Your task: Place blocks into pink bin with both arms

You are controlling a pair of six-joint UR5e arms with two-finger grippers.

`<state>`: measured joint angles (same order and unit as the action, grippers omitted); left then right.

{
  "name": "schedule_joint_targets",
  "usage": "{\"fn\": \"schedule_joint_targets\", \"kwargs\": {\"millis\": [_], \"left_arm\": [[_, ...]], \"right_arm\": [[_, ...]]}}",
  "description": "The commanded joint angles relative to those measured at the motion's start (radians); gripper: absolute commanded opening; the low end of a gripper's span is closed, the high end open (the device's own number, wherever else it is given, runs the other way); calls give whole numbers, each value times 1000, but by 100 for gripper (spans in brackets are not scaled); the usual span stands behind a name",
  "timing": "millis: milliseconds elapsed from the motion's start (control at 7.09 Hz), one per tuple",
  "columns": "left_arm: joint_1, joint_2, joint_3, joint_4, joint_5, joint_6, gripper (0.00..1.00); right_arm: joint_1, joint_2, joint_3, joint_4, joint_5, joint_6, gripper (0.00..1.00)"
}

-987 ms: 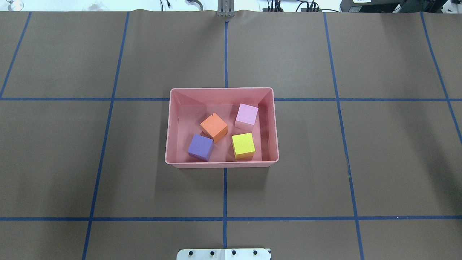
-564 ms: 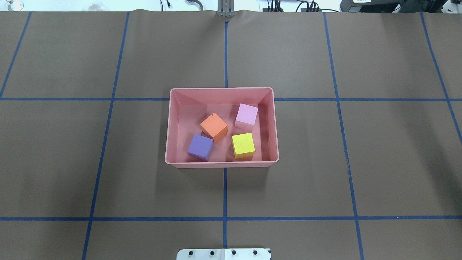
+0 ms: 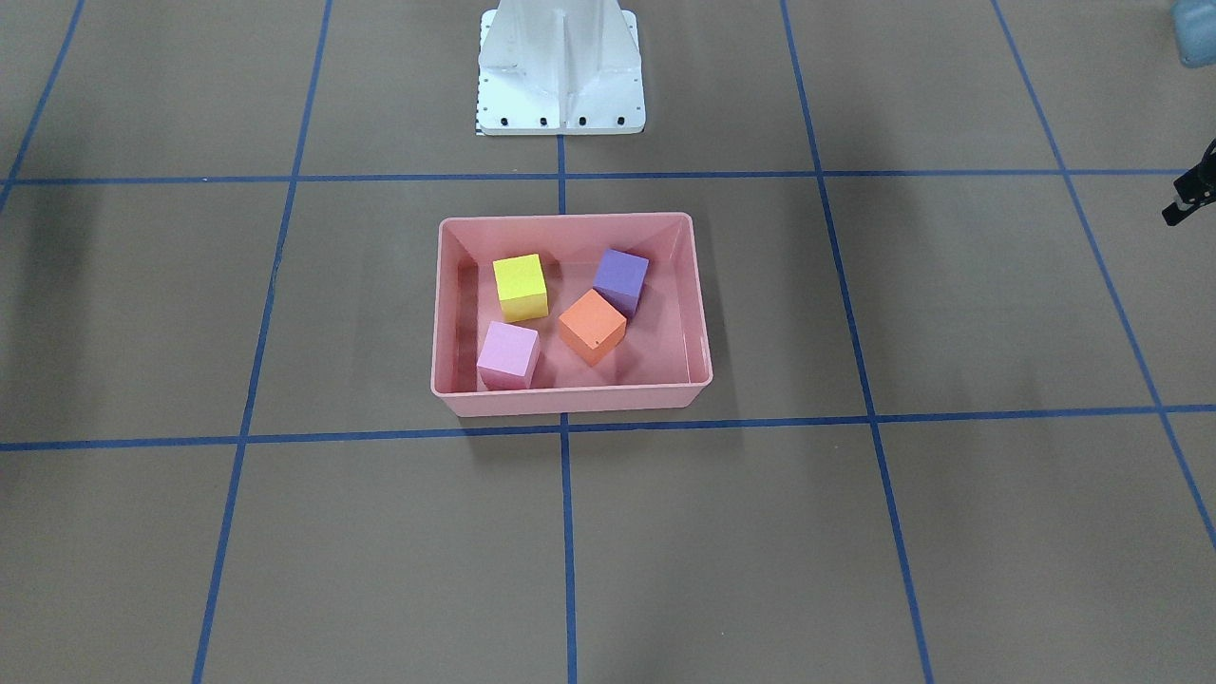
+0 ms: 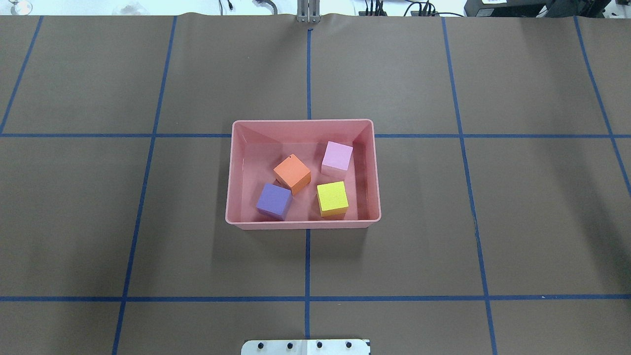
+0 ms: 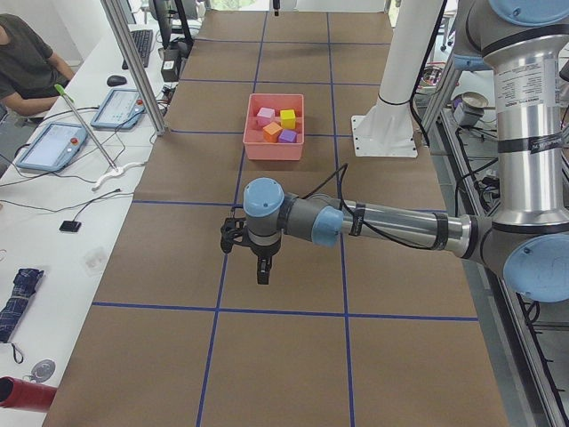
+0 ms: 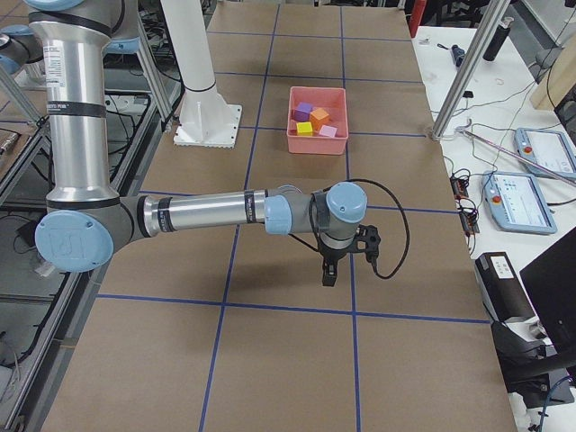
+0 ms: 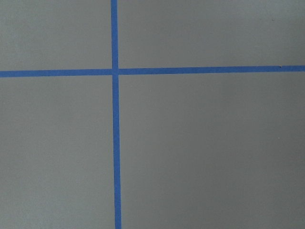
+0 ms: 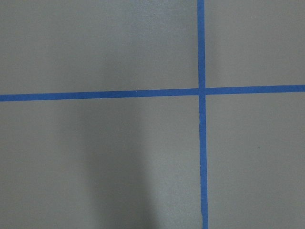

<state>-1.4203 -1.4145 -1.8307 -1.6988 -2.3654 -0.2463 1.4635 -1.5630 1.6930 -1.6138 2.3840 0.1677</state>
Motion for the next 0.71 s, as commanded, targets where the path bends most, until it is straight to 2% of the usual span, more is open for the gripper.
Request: {"fn": "schedule_joint_targets", "kwargs": {"millis": [0,141,282,564], "left_arm": [[0,-21,16,2,-3,-7,100],[0,-38,25,-1,-2,-5,100],[0,-35,4,-7,-3,-5,100],[1,-38,27,-10,5,5,100]], "right_arm": [[3,14,-1,0,86,-4,100],[3,5,4,0,96,-2,100],[3,0,17,8,84,6,100],[3,4,23,8,41,10,100]]}}
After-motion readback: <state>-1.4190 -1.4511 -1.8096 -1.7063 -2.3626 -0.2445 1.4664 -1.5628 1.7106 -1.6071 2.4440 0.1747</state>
